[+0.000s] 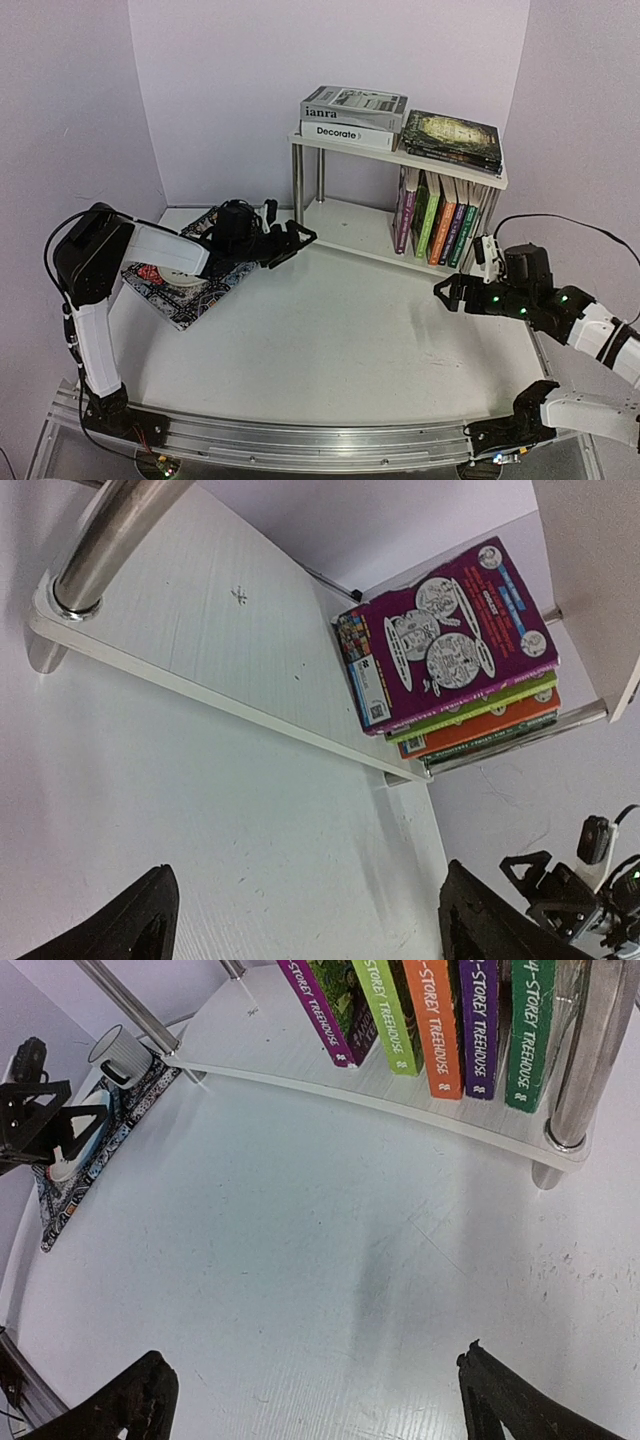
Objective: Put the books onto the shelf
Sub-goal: Adjust the book at the book pile on the shelf, then adjust the book on the shelf.
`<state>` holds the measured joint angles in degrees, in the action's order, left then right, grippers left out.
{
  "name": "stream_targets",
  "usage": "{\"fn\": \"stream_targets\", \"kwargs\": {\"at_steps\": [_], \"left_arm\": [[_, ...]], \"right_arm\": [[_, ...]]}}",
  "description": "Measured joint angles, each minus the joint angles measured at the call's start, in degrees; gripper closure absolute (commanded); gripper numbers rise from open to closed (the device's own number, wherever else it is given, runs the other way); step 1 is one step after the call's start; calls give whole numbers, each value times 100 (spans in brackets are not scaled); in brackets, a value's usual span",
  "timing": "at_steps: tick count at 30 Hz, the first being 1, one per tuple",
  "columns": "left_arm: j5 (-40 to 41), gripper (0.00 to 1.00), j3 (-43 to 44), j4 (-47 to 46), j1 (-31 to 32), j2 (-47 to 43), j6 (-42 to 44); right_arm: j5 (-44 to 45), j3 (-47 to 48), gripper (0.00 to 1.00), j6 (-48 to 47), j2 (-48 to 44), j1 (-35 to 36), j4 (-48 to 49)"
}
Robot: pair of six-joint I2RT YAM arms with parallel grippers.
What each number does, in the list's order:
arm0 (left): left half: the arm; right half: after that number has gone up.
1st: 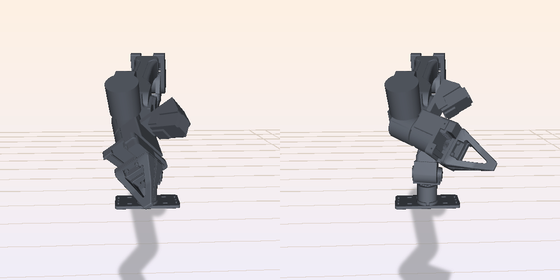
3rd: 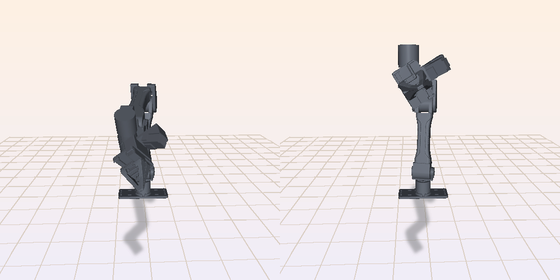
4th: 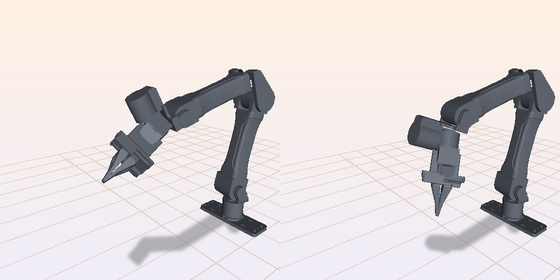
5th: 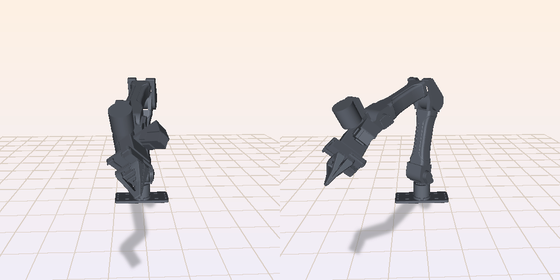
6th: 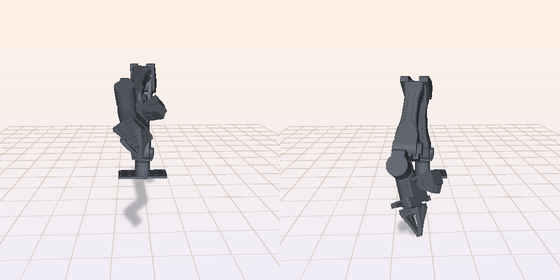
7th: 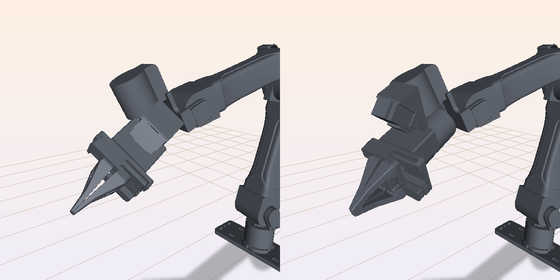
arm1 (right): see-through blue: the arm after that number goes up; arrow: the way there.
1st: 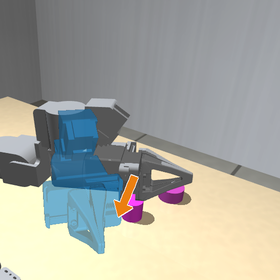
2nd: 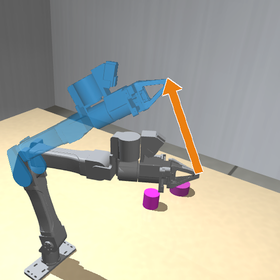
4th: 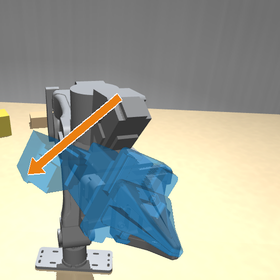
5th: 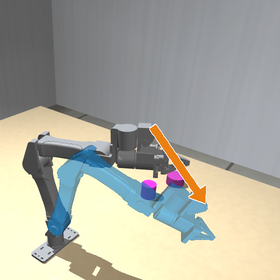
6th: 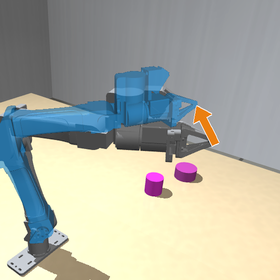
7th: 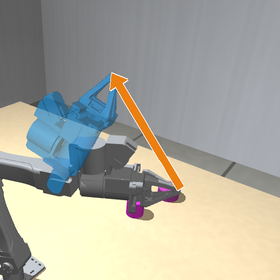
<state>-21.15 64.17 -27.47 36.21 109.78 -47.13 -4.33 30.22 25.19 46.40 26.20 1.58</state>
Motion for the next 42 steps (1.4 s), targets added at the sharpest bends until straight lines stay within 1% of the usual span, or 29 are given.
{"fn": "stream_targets", "kwargs": {"at_steps": [4,10,16,18,23,30,33,35,39,42], "left_arm": [[87,7,339,-2,15,365,-230],[267,11,931,-10,83,962,-631],[338,24,1753,-187,212,1632,-1300],[363,26,1973,-356,276,1843,-1553],[711,27,2021,-689,524,2015,-2018],[1055,28,2235,-977,822,2088,-2227],[1198,27,2224,-1137,910,2088,-2239],[1288,27,2045,-1251,958,2016,-2197],[1463,26,1158,-1252,980,1503,-1945],[1538,26,449,-1212,940,883,-1689]], "right_arm": [[4,0,2,10,42,0,-33],[78,0,2,-35,32,0,-67],[118,-2,2,-168,-104,0,-120],[156,-2,2,-211,-169,0,-178],[266,-2,2,-307,-413,0,-349],[472,-63,2,-376,-803,0,-444],[532,-99,2,-375,-899,0,-470],[538,-101,2,-356,-888,0,-470],[663,-98,2,-131,-667,0,-469],[702,-94,2,75,-443,0,-453]]}}
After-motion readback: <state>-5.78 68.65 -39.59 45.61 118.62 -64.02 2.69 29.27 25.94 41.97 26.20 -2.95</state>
